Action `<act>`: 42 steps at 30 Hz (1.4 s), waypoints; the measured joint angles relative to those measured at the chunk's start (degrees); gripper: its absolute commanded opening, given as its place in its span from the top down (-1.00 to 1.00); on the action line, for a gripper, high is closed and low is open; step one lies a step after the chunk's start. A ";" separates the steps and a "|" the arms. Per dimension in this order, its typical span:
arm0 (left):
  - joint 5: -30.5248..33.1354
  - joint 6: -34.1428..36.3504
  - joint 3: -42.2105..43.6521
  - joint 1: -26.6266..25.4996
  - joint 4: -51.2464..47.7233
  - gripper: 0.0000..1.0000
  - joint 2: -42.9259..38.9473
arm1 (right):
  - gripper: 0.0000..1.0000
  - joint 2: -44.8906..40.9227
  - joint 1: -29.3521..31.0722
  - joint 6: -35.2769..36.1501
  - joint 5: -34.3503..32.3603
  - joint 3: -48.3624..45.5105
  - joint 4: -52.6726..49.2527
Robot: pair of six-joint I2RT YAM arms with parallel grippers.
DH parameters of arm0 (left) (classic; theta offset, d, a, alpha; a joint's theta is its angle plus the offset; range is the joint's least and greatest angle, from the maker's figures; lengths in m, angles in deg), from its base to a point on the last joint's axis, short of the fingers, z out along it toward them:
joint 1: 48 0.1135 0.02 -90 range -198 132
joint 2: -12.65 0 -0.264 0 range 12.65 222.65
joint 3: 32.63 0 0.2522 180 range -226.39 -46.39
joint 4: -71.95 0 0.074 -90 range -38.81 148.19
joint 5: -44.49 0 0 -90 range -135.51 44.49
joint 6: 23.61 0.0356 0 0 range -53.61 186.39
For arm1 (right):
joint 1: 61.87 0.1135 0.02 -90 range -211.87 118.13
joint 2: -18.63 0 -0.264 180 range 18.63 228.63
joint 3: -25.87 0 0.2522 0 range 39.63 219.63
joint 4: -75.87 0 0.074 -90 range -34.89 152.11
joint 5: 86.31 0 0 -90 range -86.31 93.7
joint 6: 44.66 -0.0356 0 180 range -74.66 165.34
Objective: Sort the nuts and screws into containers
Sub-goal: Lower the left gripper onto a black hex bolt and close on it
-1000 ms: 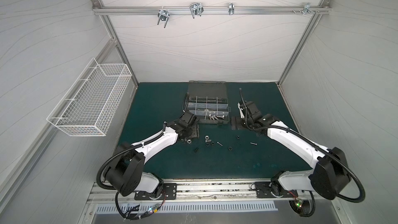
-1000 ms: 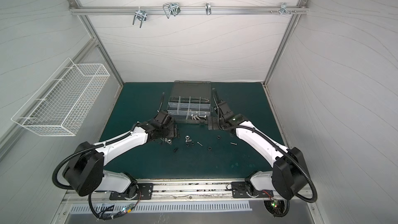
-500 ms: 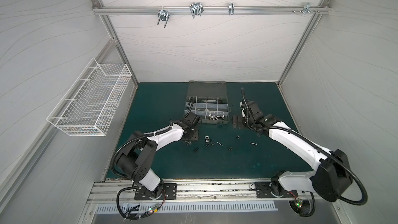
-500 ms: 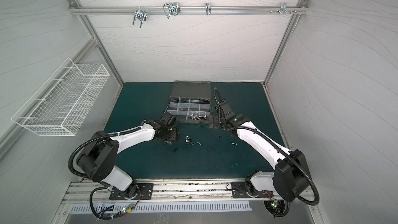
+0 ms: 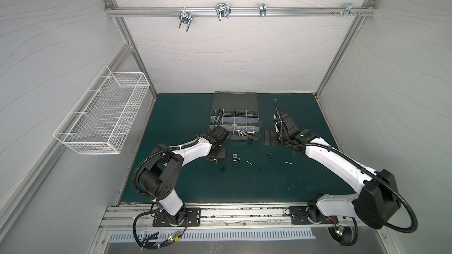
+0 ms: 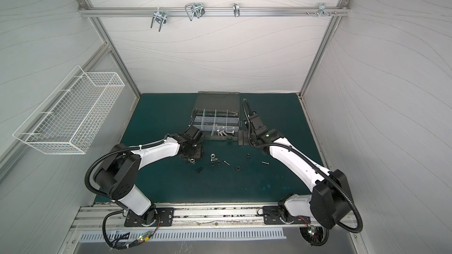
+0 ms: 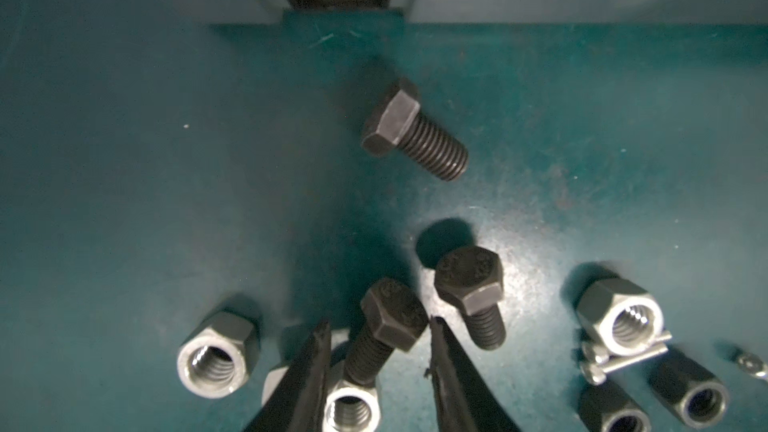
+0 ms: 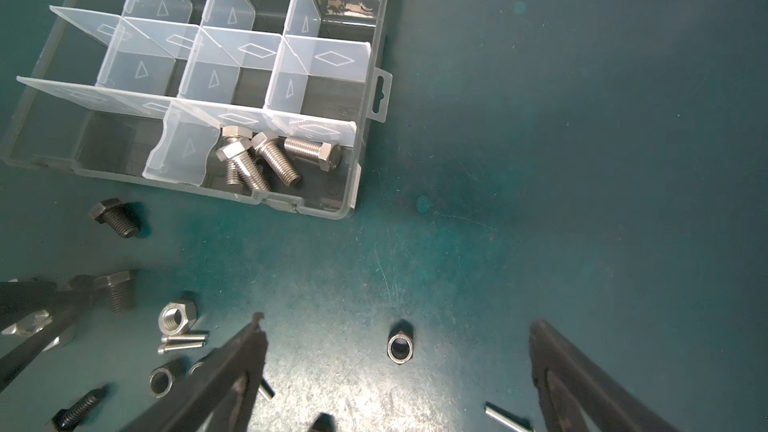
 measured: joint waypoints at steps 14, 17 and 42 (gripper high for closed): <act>2.14 -0.79 -0.15 -0.07 -0.22 0.30 2.25 | -0.98 0.00 0.00 0.90 0.07 0.02 0.02; 2.84 -1.07 -0.35 -0.09 -0.24 0.31 2.49 | -0.98 0.00 0.00 0.90 0.04 0.02 0.02; 6.49 -0.96 -1.81 -0.13 -0.15 0.24 4.04 | -0.98 -1.31 0.00 1.03 -0.15 0.02 0.04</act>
